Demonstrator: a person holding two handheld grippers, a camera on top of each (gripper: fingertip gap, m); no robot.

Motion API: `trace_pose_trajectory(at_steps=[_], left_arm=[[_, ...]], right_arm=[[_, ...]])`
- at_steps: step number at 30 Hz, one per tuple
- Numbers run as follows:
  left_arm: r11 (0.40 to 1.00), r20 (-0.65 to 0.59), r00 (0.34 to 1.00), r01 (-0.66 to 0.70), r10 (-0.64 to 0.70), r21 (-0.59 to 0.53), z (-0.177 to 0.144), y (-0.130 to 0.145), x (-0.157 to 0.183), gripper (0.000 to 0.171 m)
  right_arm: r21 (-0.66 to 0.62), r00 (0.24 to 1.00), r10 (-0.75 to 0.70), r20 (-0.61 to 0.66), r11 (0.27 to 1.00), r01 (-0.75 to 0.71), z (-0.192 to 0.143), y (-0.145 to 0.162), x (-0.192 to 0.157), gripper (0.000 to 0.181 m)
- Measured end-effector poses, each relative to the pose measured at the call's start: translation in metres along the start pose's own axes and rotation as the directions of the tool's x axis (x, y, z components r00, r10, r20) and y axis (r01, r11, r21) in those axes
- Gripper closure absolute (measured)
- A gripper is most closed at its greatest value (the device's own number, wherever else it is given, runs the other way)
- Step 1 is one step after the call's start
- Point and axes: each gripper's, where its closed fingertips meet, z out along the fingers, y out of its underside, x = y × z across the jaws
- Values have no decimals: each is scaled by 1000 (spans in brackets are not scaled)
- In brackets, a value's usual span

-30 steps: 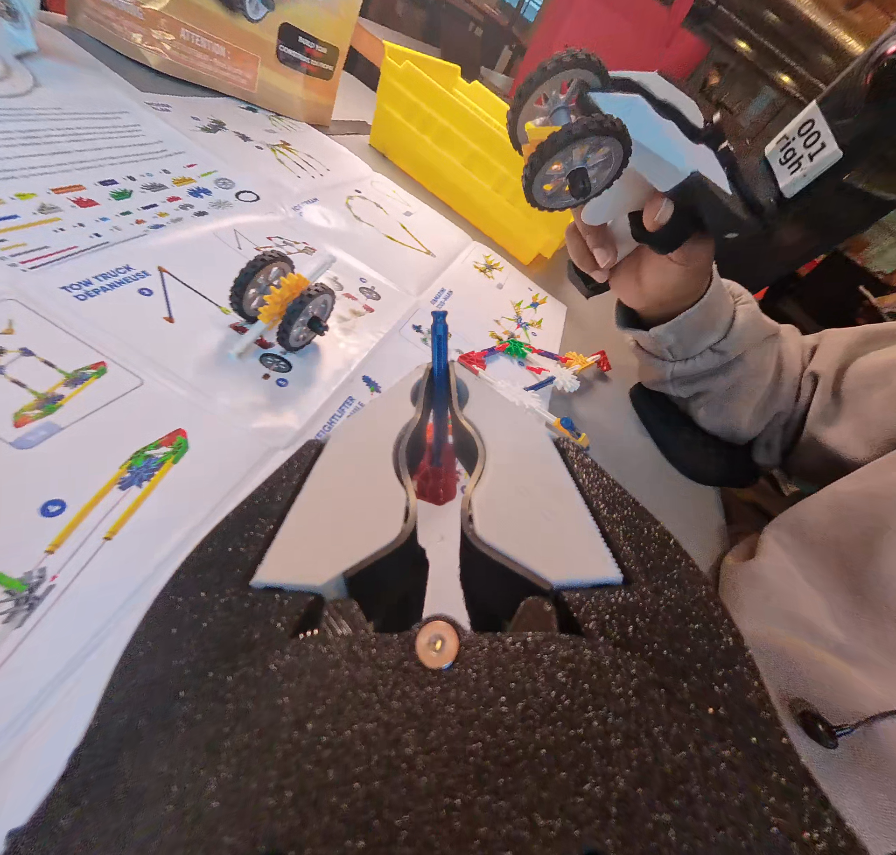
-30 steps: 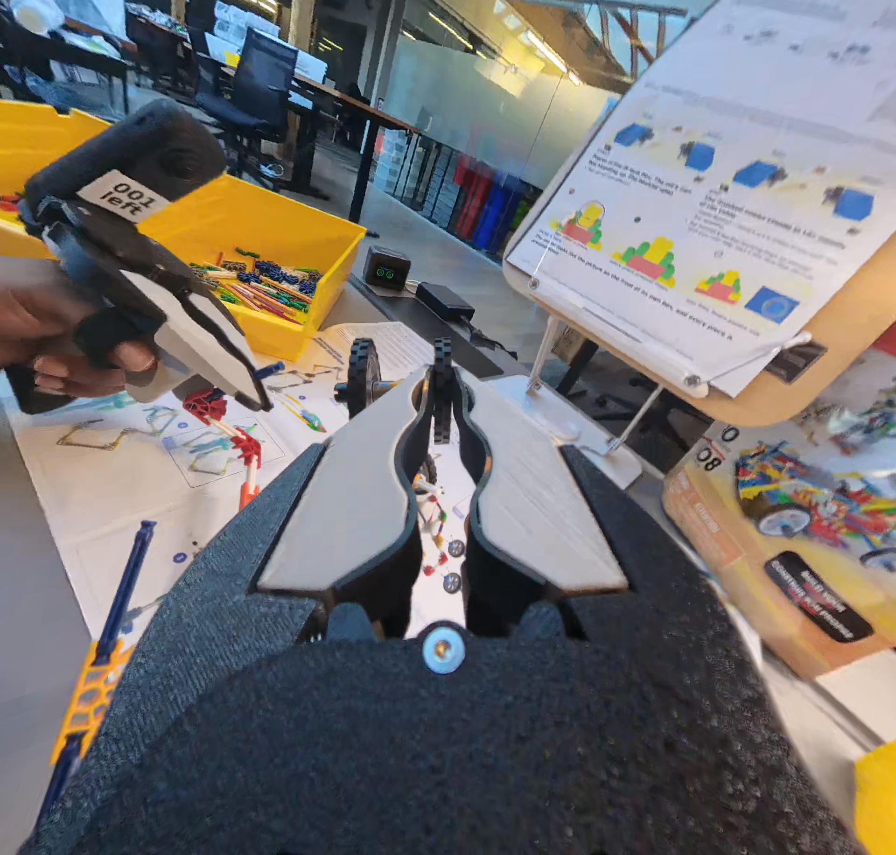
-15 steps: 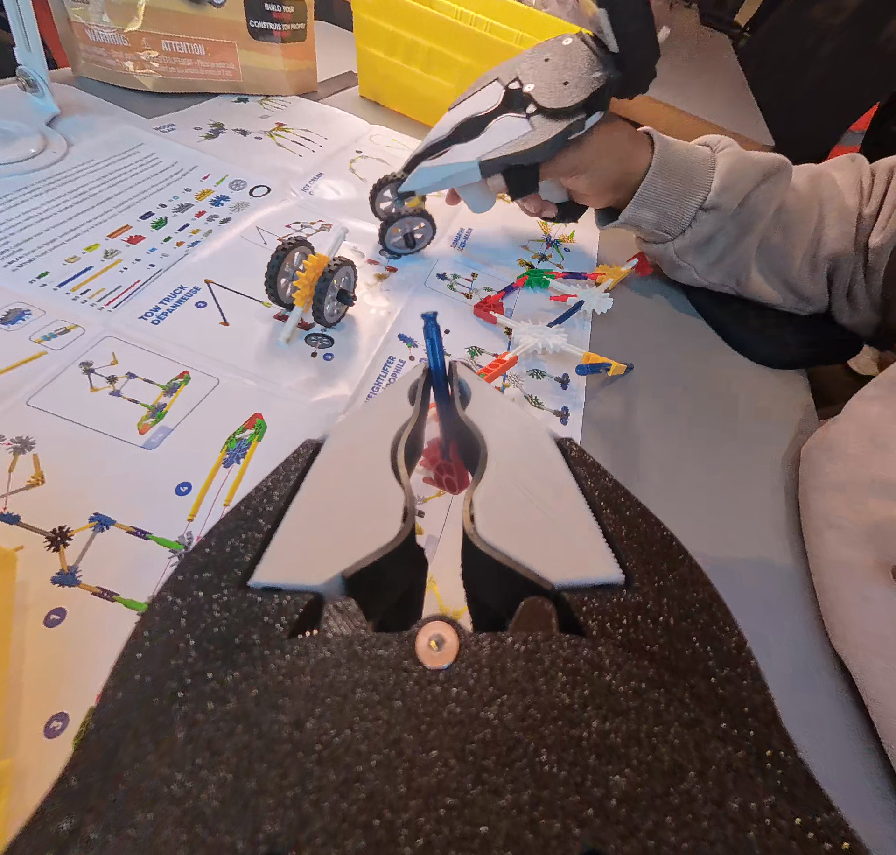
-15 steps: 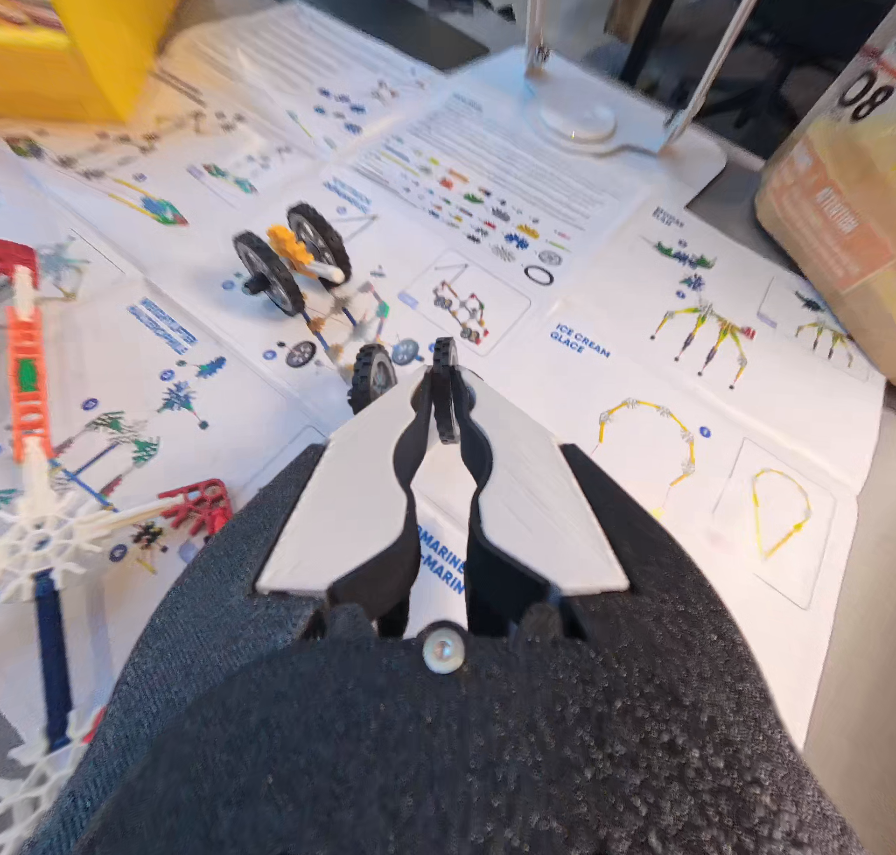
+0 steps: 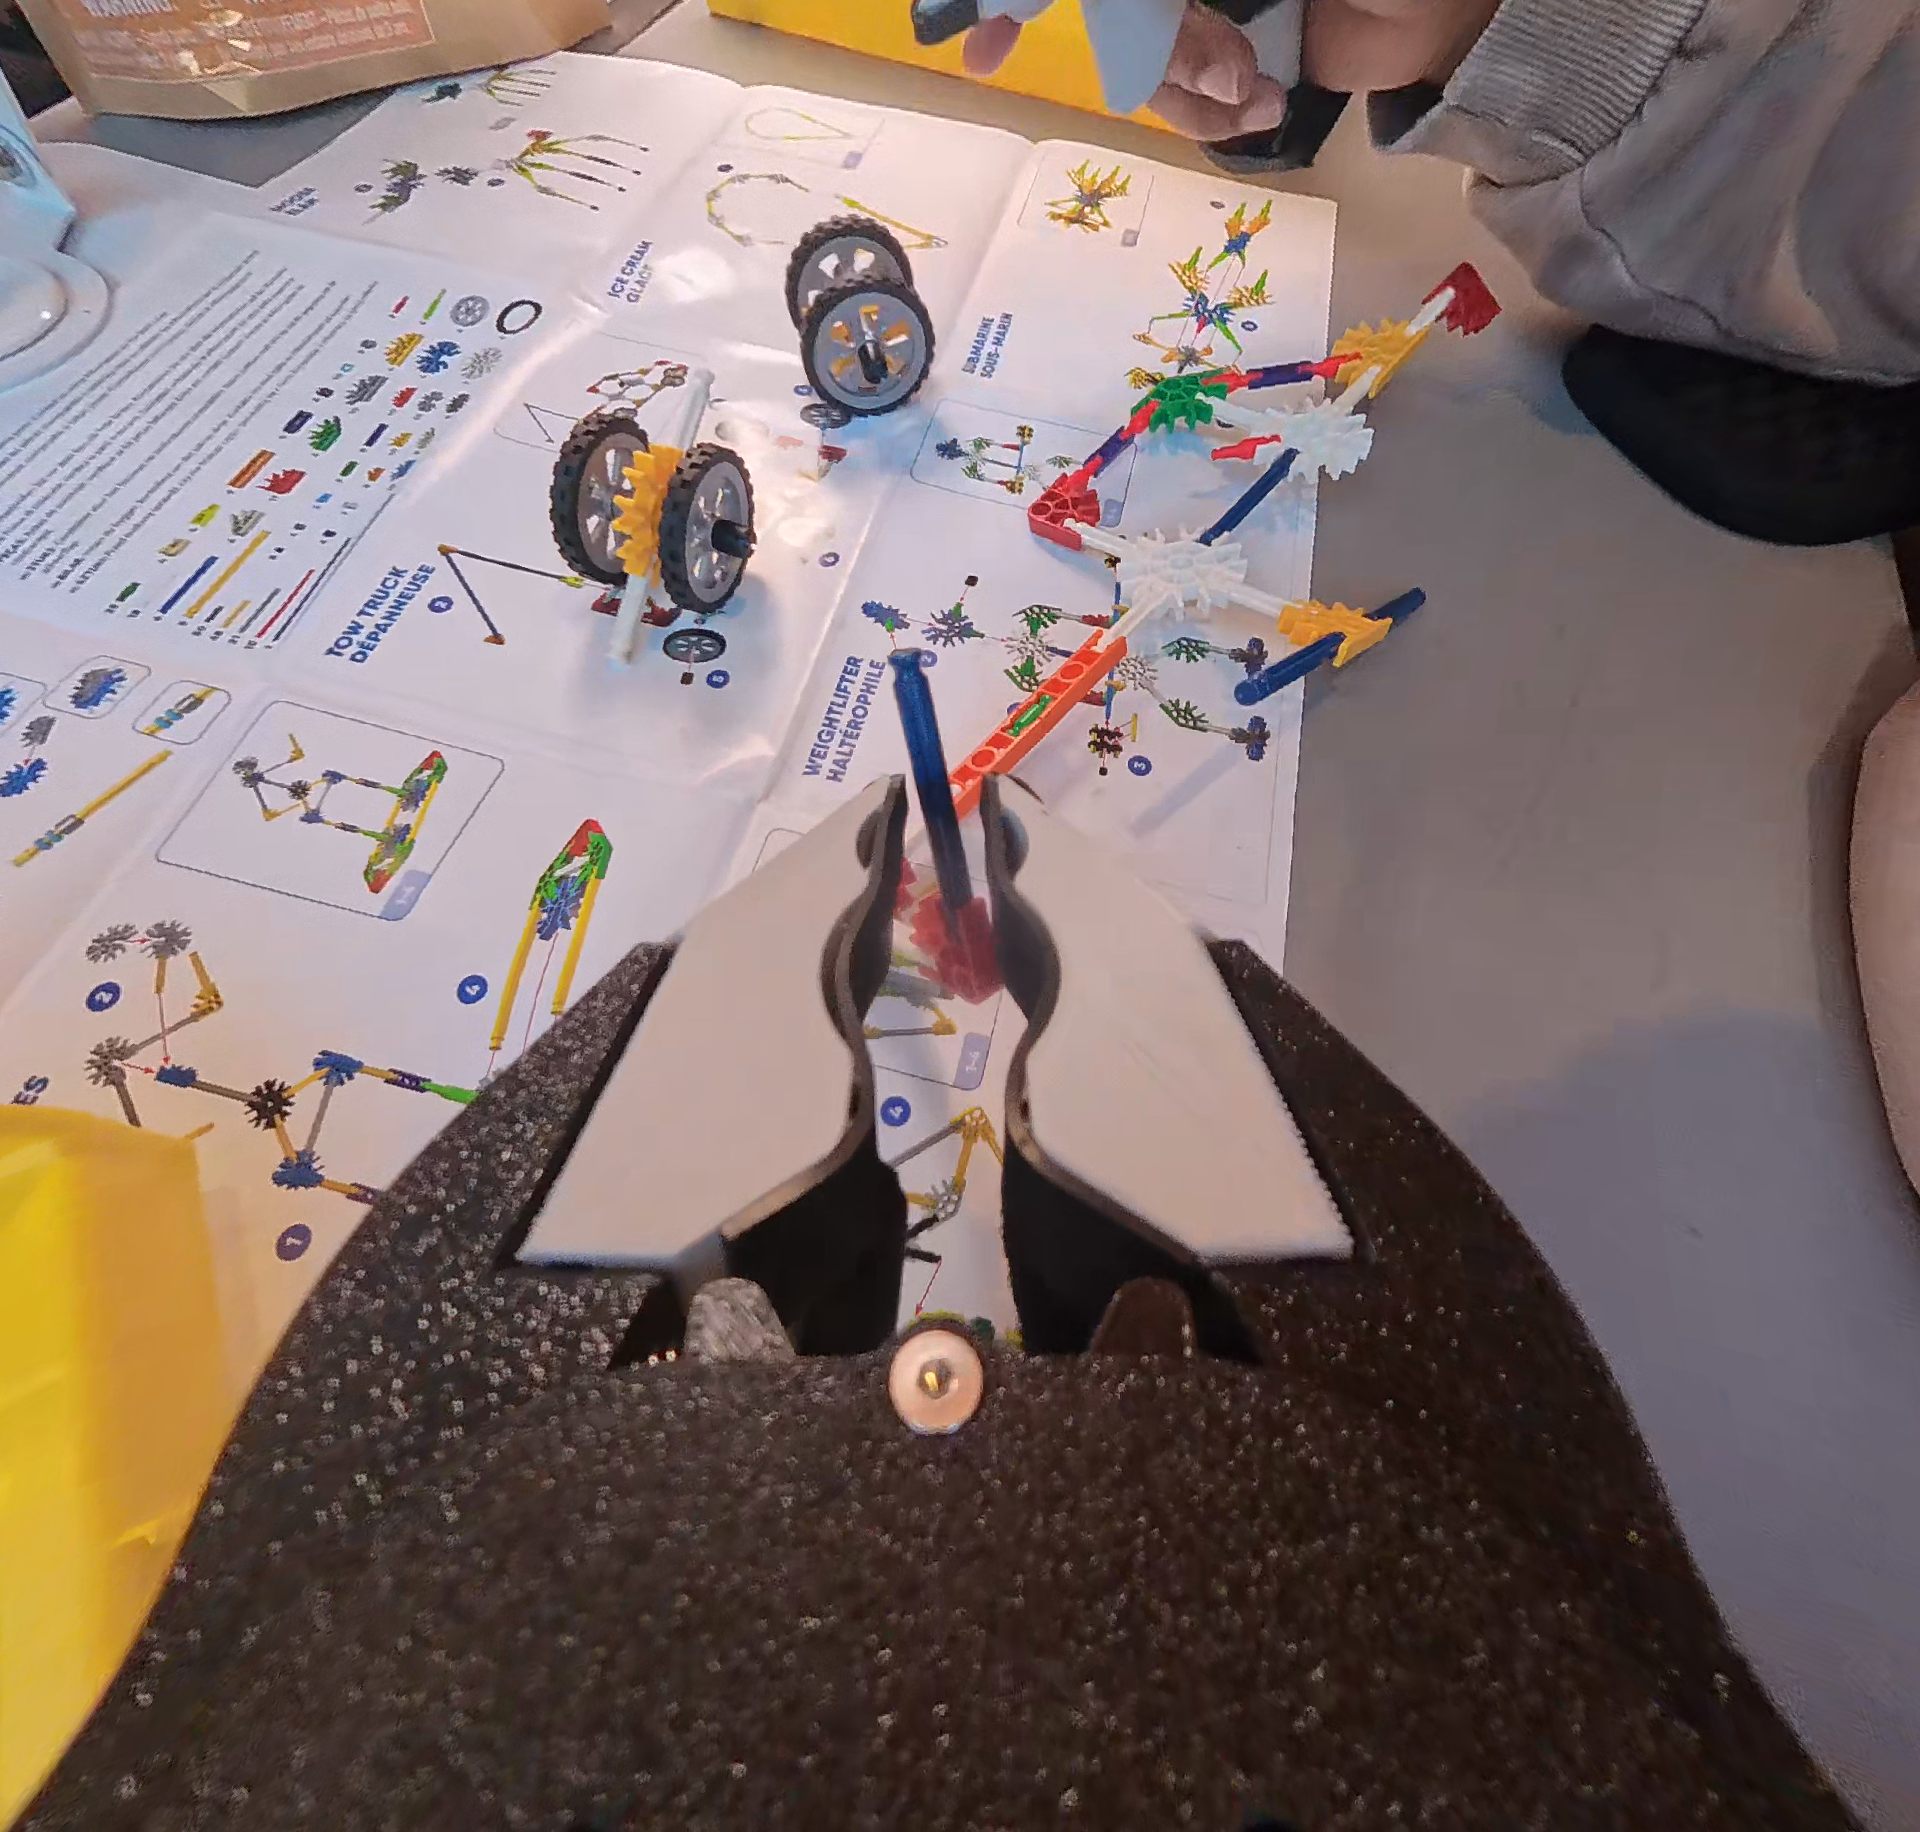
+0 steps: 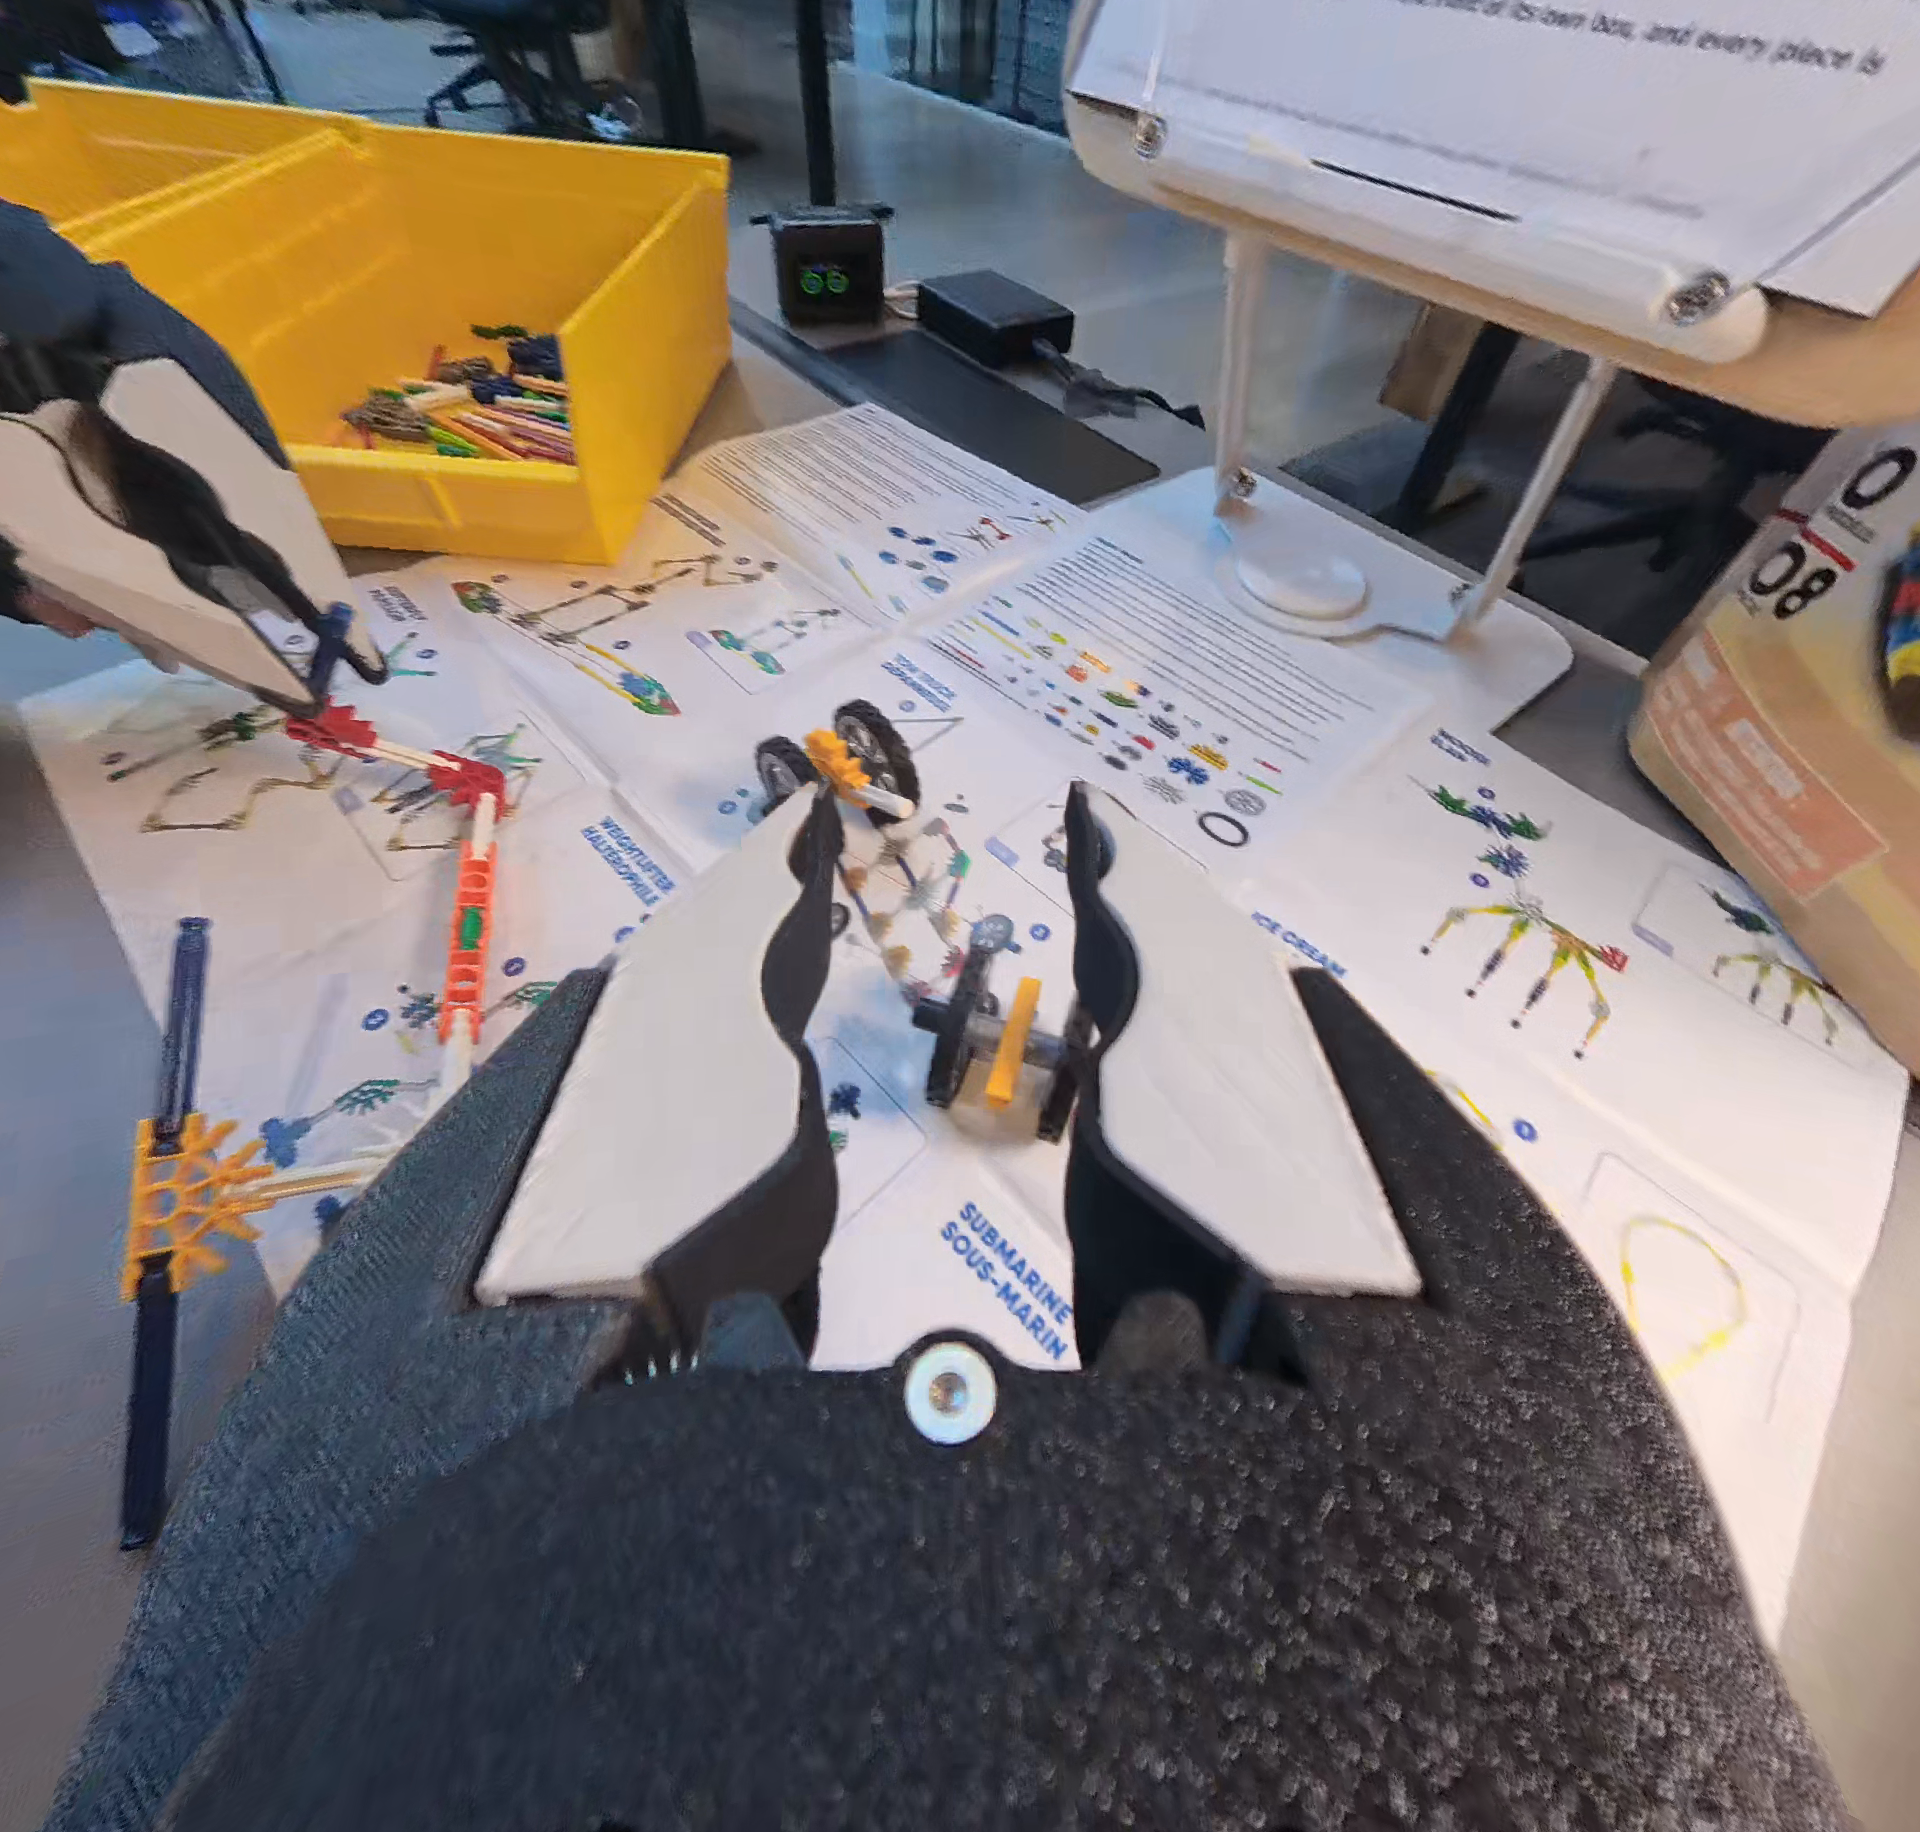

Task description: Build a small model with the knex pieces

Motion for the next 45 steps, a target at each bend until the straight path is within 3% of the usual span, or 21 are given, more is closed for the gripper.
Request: trace_pose_trajectory(at_steps=[6,9,14,19,22,26,30,33,36,39,45], left_arm=[[996,11,999,-38,39,-85,2,15,1,150],[986,47,995,-81,88,-146,7,26,-2,160],[981,57,989,-129,138,-142,4,21,-1,160],[990,40,994,-100,104,-96,2,14,0,161],[992,38,996,-79,83,-99,4,18,-3,161],[995,-31,998,-53,51,-87,9,23,4,156],[997,-171,985,34,-22,66,-7,-2,19,141],[963,-238,968,141,-85,231,-27,-30,16,135],[935,-172,976,182,-134,304,-33,-39,-4,128],[954,-25,995,100,-97,284,-25,-36,-21,119],[978,90,984,-167,156,129,12,-42,-13,99]], right_arm=[[-29,983,-124,132,991,129,13,5,-51,139],[-58,974,-157,161,984,168,18,14,-63,141],[-91,972,-173,158,978,189,23,25,-65,145],[-141,966,-248,71,956,256,31,21,-43,158],[-235,917,-386,99,887,398,44,23,-34,161],[-391,786,-561,258,683,616,71,44,-23,160],[-407,744,-543,389,623,668,90,51,-27,166],[-450,714,-557,423,555,700,96,62,-20,171],[-380,695,-554,458,585,716,97,59,-33,178],[-249,621,-597,508,589,769,85,48,-58,178],[-37,510,-703,495,570,821,60,8,-114,179]])
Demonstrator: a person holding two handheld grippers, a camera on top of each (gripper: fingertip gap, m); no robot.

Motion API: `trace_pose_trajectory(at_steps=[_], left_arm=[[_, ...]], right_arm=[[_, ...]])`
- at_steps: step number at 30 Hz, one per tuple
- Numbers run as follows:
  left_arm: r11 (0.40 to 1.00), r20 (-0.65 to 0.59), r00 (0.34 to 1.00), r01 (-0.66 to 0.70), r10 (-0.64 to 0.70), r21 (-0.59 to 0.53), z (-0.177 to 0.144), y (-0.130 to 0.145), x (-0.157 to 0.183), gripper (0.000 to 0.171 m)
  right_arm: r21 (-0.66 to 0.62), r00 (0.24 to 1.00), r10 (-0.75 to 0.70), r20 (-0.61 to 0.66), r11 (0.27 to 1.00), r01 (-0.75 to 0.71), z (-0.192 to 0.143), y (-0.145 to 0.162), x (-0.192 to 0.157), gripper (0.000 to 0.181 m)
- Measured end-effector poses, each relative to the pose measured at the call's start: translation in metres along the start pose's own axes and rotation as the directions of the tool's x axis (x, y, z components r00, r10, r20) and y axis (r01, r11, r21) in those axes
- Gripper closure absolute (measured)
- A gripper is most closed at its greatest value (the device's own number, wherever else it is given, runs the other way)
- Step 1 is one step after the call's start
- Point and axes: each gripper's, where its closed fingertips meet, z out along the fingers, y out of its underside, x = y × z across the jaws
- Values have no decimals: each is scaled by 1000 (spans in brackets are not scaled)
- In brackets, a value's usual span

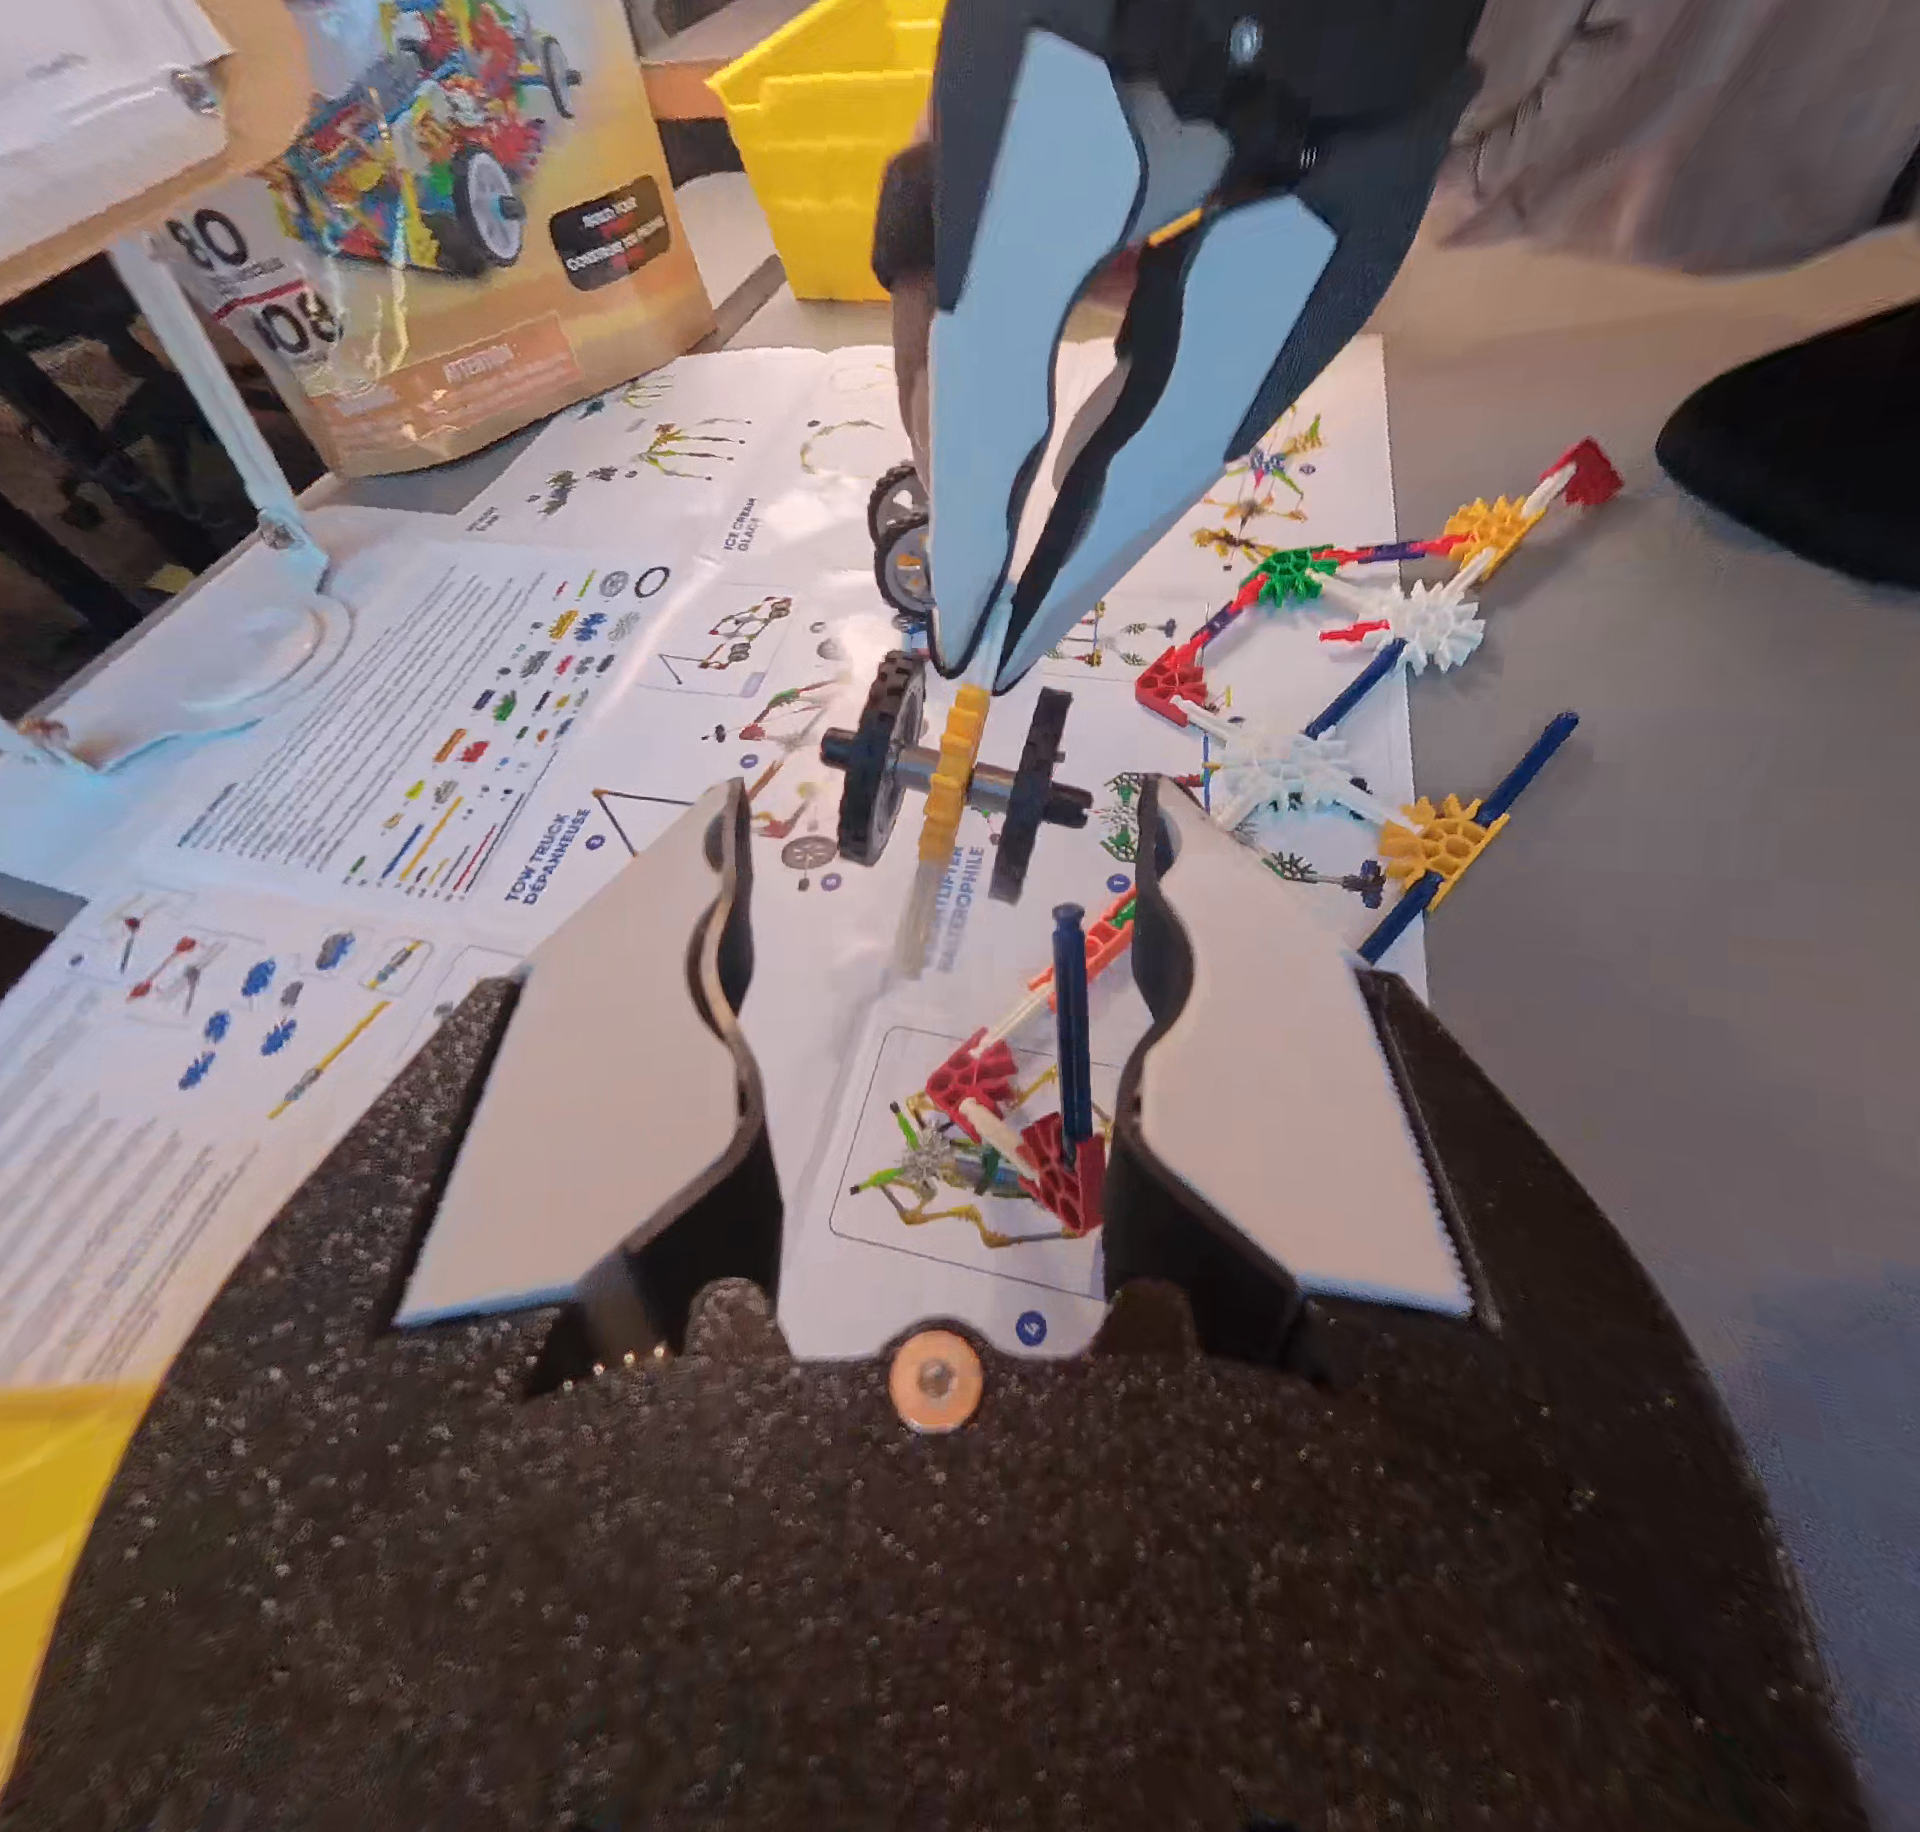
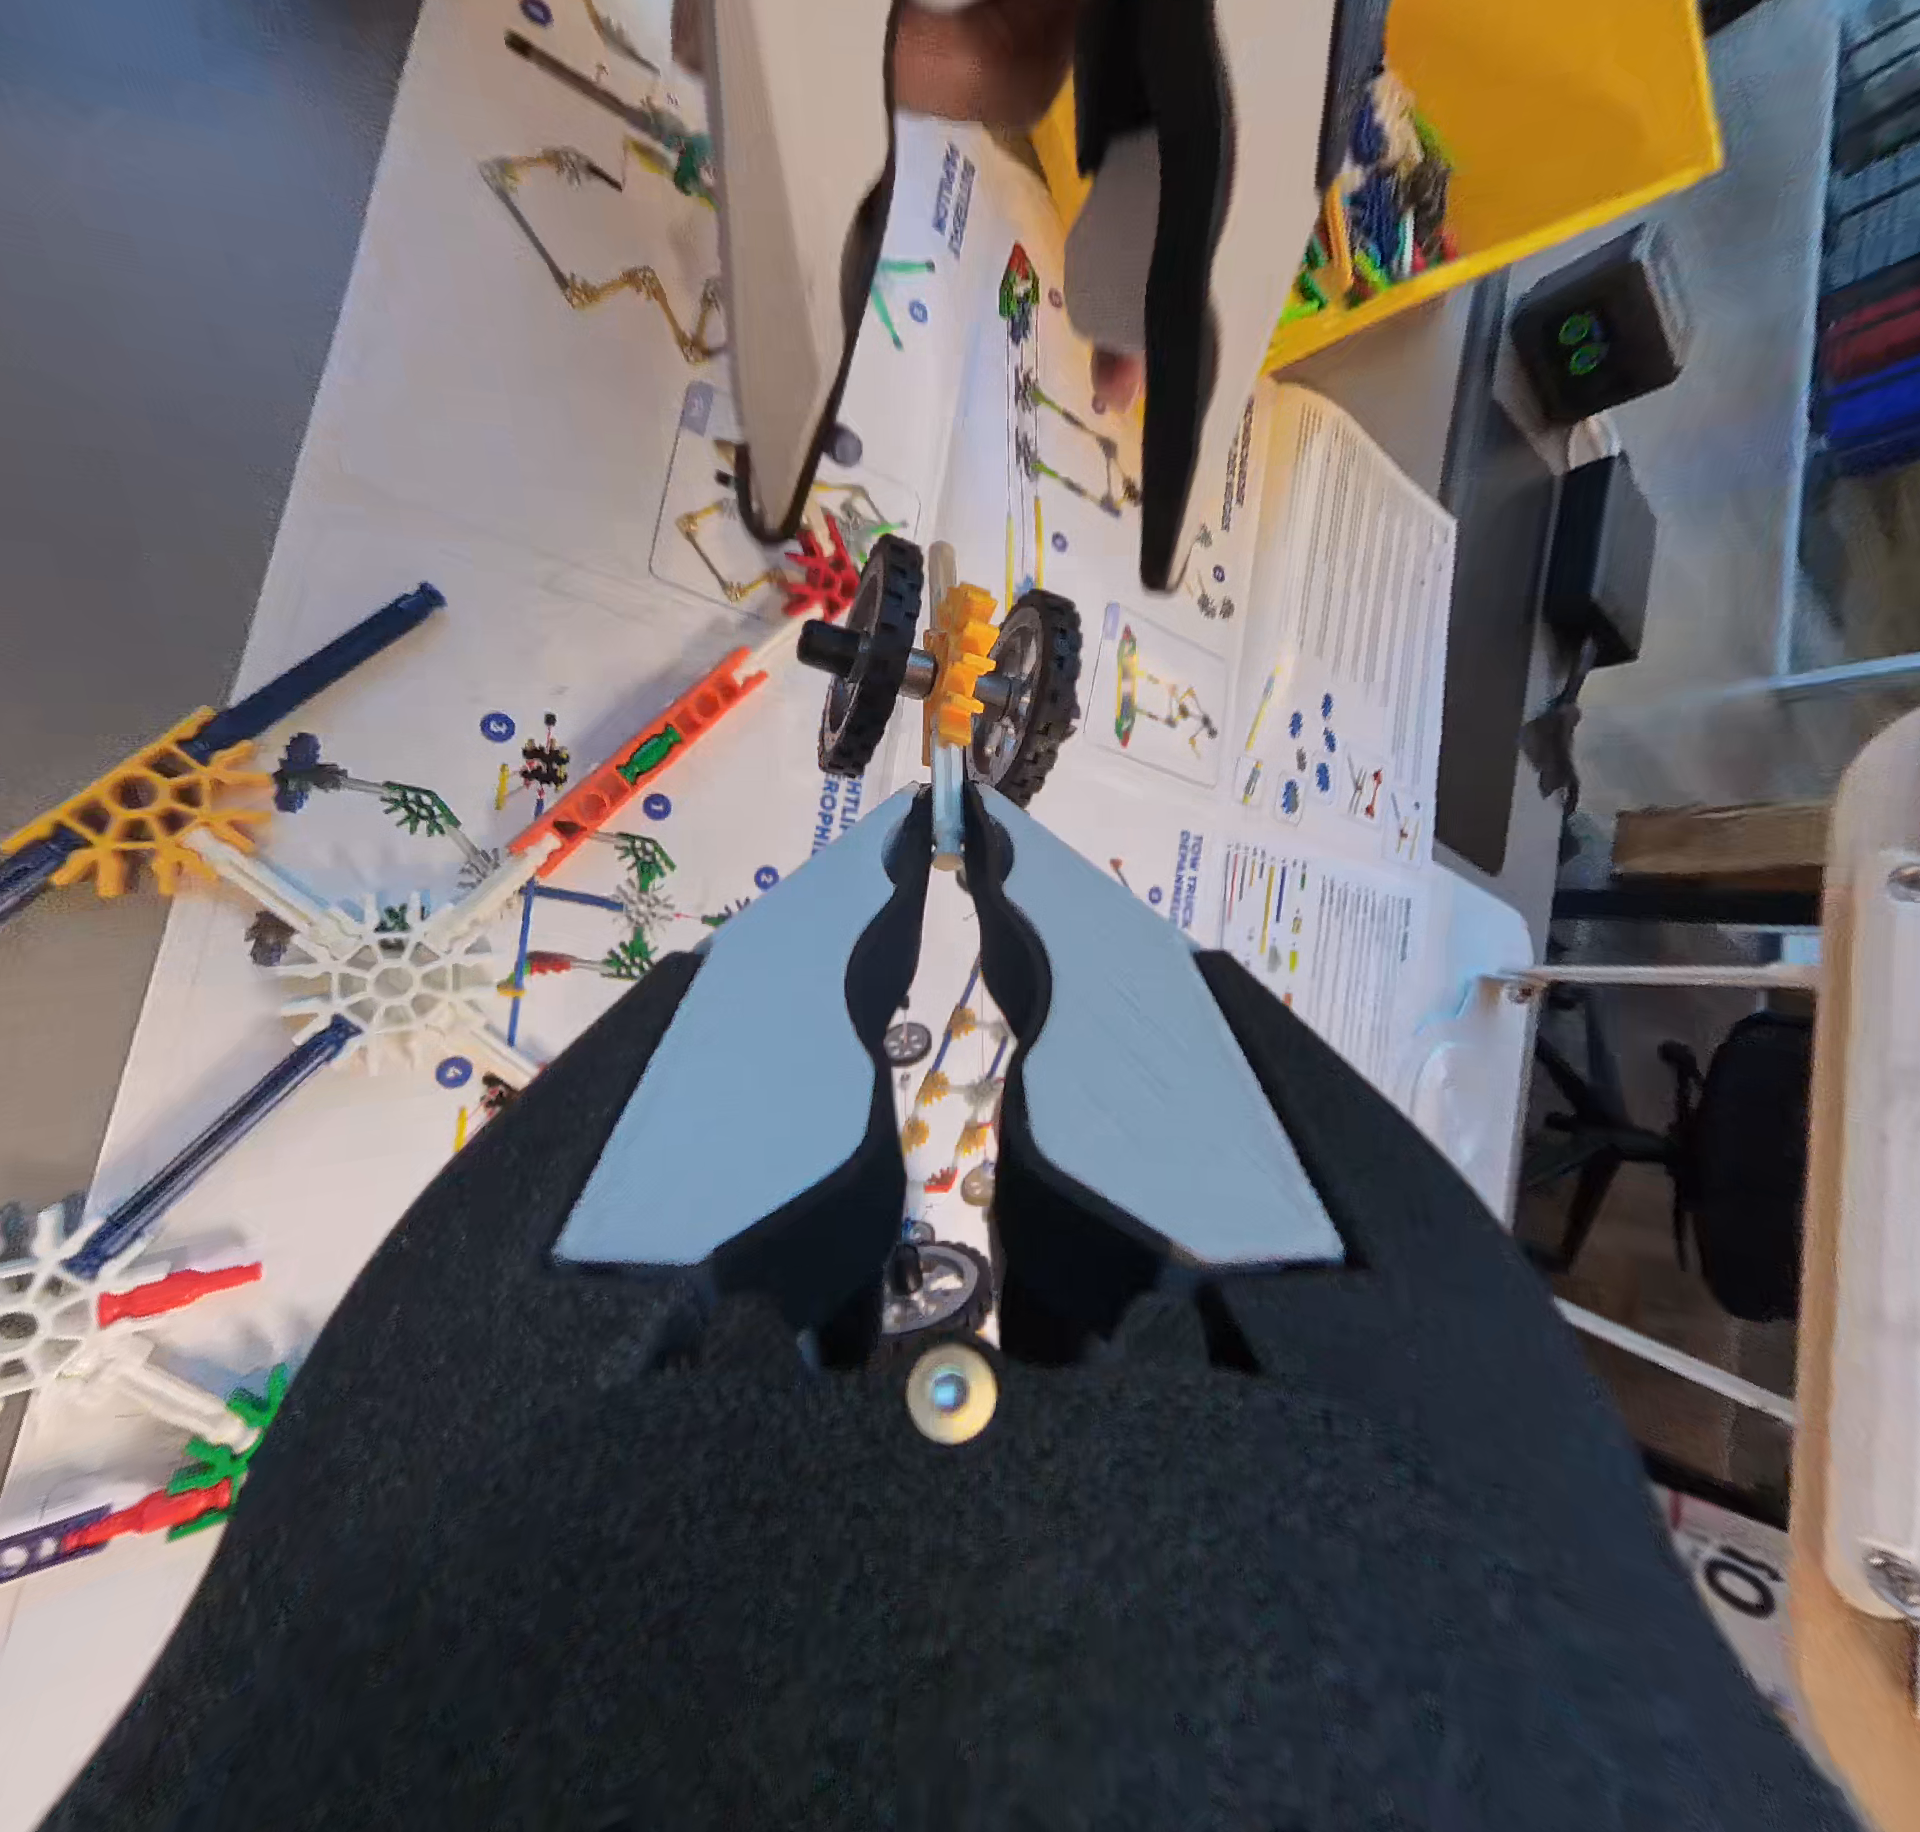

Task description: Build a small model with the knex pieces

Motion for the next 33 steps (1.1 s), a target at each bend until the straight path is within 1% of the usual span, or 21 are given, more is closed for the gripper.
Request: trace_pose_trajectory(at_steps=[2,3,5,8,10,12,13,16,18,20,23,25,26,29,33], left_arm=[[994,-11,995,-100,99,-36,11,-2,9,100],[990,-7,991,-135,135,-43,14,-3,11,106],[983,-12,985,-175,175,-63,16,-3,13,107],[980,2,983,-182,183,-85,15,-6,13,108],[980,1,984,-175,176,-96,15,-5,14,108],[975,8,980,-195,197,-111,16,-2,14,108],[975,4,980,-196,198,-109,16,-3,15,108],[983,3,986,-169,169,-77,14,-9,16,108],[988,31,990,-139,141,-67,12,-12,12,108],[997,57,995,-75,76,-25,9,-18,6,109],[998,73,997,38,-41,48,6,-28,3,109],[990,83,990,104,-112,97,5,-36,3,110],[987,97,987,115,-126,115,5,-40,3,110],[984,152,984,72,-98,166,0,-52,7,110],[973,273,961,-97,38,208,-11,-70,12,114]], right_arm=[[35,999,-46,-21,998,46,-7,-17,-1,179],[50,998,-60,-29,997,61,-10,-24,-1,178],[66,996,-82,-43,994,85,-16,-33,0,178],[49,997,-57,-52,997,59,-19,-33,0,178],[26,995,-72,-66,997,74,-21,-33,-1,177],[36,994,-83,-74,996,86,-24,-37,-4,174],[36,996,-69,-63,997,71,-25,-37,-5,173],[0,997,-45,-70,999,45,-23,-30,-4,177],[15,994,28,-109,1000,-26,-23,-31,2,178],[68,971,152,-182,988,-142,-24,-33,11,178],[167,905,333,-263,940,-297,-22,-31,14,178],[247,844,449,-293,889,-386,-19,-30,14,179],[299,812,499,-304,859,-416,-22,-31,15,179],[427,727,625,-285,762,-487,-33,-36,19,179],[498,678,680,-278,706,-504,-46,-46,24,178]])
